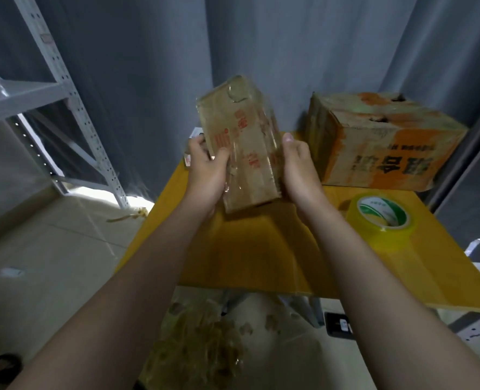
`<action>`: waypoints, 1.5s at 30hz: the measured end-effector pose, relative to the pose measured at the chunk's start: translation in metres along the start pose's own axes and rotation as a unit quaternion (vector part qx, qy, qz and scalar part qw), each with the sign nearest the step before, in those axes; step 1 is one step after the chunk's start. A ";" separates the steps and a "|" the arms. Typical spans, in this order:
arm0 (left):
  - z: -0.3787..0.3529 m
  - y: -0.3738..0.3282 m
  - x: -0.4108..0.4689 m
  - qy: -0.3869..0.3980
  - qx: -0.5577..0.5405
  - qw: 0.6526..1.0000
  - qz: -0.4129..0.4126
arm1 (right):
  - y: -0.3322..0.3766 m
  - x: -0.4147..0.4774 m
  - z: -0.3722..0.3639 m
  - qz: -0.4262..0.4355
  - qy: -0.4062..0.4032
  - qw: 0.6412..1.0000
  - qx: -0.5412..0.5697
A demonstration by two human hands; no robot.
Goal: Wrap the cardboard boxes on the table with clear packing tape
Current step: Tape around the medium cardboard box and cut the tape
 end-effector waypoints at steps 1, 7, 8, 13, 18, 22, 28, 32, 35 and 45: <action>-0.004 -0.005 -0.002 0.001 0.018 1.000 -0.016 | 0.000 -0.003 0.003 0.008 -0.015 1.000 0.001; -0.028 -0.022 -0.017 -0.027 0.113 0.993 -0.003 | 0.008 -0.019 0.001 0.018 -0.034 0.996 -0.082; -0.029 -0.022 -0.019 -0.030 0.120 0.992 0.007 | 0.011 -0.023 0.000 0.028 -0.036 0.993 -0.105; -0.031 -0.027 -0.027 -0.045 0.149 0.987 -0.030 | 0.016 -0.038 0.004 0.077 -0.089 0.976 -0.183; -0.027 -0.033 -0.032 -0.027 0.072 0.995 -0.061 | 0.042 -0.047 0.023 0.184 -0.153 0.934 -0.264; -0.024 -0.025 -0.031 0.008 0.032 0.999 -0.038 | 0.044 -0.050 0.040 0.241 -0.158 0.926 -0.242; -0.014 -0.010 -0.030 0.035 0.003 0.999 0.006 | 0.042 -0.049 0.050 0.249 -0.180 0.931 -0.196; -0.002 -0.006 -0.030 0.029 -0.015 0.999 0.004 | 0.038 -0.046 0.043 0.233 -0.175 0.946 -0.141; 0.008 -0.007 -0.030 0.026 -0.042 0.999 -0.001 | 0.033 -0.038 0.035 0.185 -0.142 0.972 -0.040; -0.003 -0.020 -0.023 0.061 0.090 0.993 -0.050 | 0.007 -0.017 0.002 0.011 0.007 1.000 0.000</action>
Point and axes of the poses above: each hand's wrist, its own x-axis towards the middle knuckle, its own z-axis out of the back of the hand, y = z × x, the point moved 10 cm from there along x, towards the middle knuckle, and after that the axes turned 13 degrees about y, right-handed, at the moved point
